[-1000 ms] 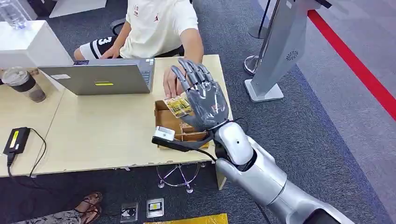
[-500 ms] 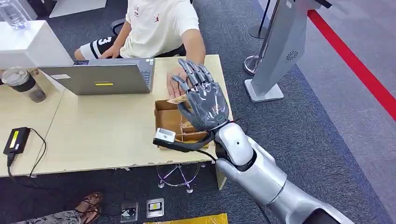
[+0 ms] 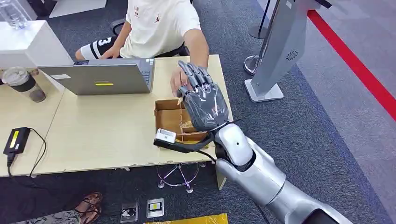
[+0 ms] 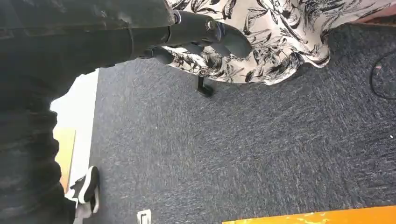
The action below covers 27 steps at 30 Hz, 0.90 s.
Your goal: Pass the card to the sensor for recognition and then transmit it.
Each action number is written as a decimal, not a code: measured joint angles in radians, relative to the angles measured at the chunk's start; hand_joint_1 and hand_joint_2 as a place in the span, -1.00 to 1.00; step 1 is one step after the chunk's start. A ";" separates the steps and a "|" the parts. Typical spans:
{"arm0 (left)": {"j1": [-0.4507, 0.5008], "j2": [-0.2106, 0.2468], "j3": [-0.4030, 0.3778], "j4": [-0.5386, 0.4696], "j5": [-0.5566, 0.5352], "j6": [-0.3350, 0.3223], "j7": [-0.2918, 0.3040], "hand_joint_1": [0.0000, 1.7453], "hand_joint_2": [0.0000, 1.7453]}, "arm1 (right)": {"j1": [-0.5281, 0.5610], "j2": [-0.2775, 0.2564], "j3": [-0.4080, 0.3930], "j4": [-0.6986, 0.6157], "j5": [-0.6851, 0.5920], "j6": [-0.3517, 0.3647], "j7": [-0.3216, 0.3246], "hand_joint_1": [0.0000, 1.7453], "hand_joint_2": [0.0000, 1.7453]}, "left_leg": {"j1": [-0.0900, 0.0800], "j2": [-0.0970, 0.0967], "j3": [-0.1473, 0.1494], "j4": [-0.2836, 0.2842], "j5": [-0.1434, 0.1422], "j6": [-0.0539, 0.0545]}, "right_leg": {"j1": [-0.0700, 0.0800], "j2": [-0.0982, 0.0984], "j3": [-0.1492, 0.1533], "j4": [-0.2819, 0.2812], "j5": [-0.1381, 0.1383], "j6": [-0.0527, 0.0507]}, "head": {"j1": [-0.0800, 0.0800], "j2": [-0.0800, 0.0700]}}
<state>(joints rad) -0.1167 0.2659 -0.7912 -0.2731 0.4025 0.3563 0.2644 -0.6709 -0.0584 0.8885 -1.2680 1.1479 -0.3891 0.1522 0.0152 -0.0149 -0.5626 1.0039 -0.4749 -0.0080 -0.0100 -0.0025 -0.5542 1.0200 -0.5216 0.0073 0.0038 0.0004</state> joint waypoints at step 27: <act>0.002 0.002 0.000 0.000 0.003 0.016 0.007 -1.00 1.00 | 0.147 -0.104 -0.181 0.317 -0.360 -0.283 -0.007 1.00 1.00 | 0.000 0.001 0.000 0.000 0.000 0.000 | 0.000 0.000 -0.001 0.000 0.000 0.000 | 0.000 0.000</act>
<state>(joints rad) -0.1149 0.2674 -0.7912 -0.2731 0.4059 0.3727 0.2716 -0.5237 -0.1625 0.7073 -0.9509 0.7874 -0.6725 0.1450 0.0150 -0.0141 -0.5631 1.0040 -0.4751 -0.0079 -0.0103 -0.0025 -0.5550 1.0196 -0.5215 0.0074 0.0038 0.0004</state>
